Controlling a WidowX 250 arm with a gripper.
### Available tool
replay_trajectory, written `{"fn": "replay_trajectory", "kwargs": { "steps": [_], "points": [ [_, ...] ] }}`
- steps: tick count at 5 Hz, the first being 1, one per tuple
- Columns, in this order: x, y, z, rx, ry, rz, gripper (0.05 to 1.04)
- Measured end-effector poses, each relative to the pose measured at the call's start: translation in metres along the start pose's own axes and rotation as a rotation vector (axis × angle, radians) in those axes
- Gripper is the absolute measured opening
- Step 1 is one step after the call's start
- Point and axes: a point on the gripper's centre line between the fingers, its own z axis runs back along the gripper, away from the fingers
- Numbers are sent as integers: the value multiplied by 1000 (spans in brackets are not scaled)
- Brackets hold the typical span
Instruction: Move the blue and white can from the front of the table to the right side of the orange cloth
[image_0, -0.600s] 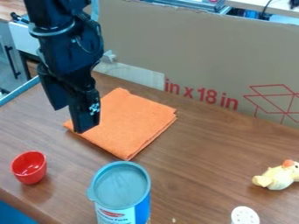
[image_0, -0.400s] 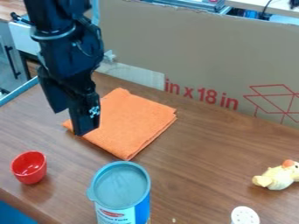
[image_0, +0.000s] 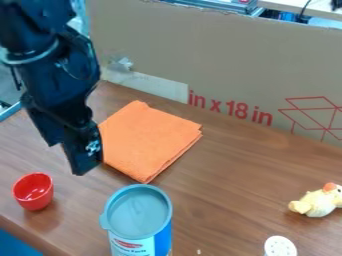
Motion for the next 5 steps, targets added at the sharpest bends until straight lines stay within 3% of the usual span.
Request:
{"fn": "replay_trajectory", "kwargs": {
  "steps": [1,2,3,4,5],
  "points": [
    [-8,-15,-6,-47,56,-28,1008],
    [-10,-34,-23,-125,193,-67,1008],
    [-8,-62,-29,-201,266,-104,1008],
    [-12,-81,-30,-219,337,-107,1008],
    [-19,-86,-32,-192,410,-69,1008]
  ]
}}
